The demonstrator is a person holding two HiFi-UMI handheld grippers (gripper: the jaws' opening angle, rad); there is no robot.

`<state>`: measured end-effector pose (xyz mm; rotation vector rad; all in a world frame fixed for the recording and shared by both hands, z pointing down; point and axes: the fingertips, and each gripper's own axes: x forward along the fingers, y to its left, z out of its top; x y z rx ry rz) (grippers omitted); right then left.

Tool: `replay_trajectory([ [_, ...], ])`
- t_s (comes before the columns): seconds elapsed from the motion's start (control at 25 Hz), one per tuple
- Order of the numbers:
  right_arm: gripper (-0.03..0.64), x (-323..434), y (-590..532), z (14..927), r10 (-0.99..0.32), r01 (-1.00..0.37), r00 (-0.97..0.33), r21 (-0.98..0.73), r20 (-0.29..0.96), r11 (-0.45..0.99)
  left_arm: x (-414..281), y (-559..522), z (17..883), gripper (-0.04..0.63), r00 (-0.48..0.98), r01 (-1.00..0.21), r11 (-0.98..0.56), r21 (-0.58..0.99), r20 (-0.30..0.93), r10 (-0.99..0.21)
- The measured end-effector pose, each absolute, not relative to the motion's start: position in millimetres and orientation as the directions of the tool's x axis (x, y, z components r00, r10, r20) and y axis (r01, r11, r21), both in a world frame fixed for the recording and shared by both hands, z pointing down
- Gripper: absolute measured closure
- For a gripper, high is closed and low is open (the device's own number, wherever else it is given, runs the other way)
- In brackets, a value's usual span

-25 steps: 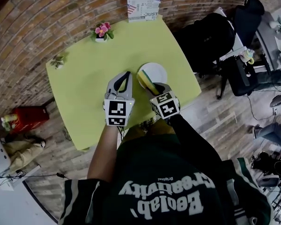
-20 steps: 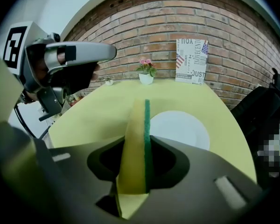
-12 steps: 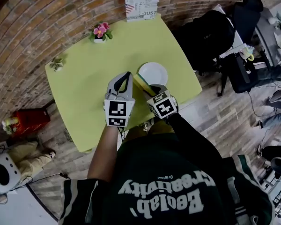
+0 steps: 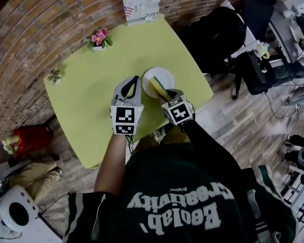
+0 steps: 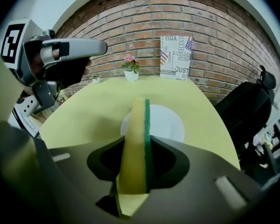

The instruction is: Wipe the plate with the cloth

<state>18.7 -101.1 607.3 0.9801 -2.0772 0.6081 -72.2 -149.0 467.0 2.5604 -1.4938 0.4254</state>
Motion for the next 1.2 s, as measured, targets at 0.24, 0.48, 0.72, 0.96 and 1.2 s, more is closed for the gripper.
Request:
replay_trajectory([
  [0.24,0.476,59,-113,607,-0.486,-0.852,-0.339,-0.044,0.805,0.521,-54,-156,465,0.589,0.495,-0.851,-0.525,-0.016,0.309,-0.812],
  [0.48,0.476,88,-117,604,-0.519,-0.885,-0.277,-0.005,0.809,0.466,-48,-157,465,0.589,0.501,-0.846,-0.533,-0.019,0.315,-0.806],
  [0.72,0.476,97,-114,602,-0.542,-0.897,-0.259,0.009,0.799,0.441,-46,-154,467,0.589,0.504,-0.843,-0.538,-0.02,0.322,-0.802],
  [0.96,0.474,72,-107,592,-0.547,-0.873,-0.346,-0.048,0.762,0.485,-49,-147,467,0.589,0.499,-0.845,-0.534,-0.024,0.323,-0.804],
  [1.2,0.474,23,-87,593,-0.48,-0.805,-0.438,-0.095,0.76,0.585,-61,-139,470,0.589,0.484,-0.854,-0.52,-0.026,0.33,-0.81],
])
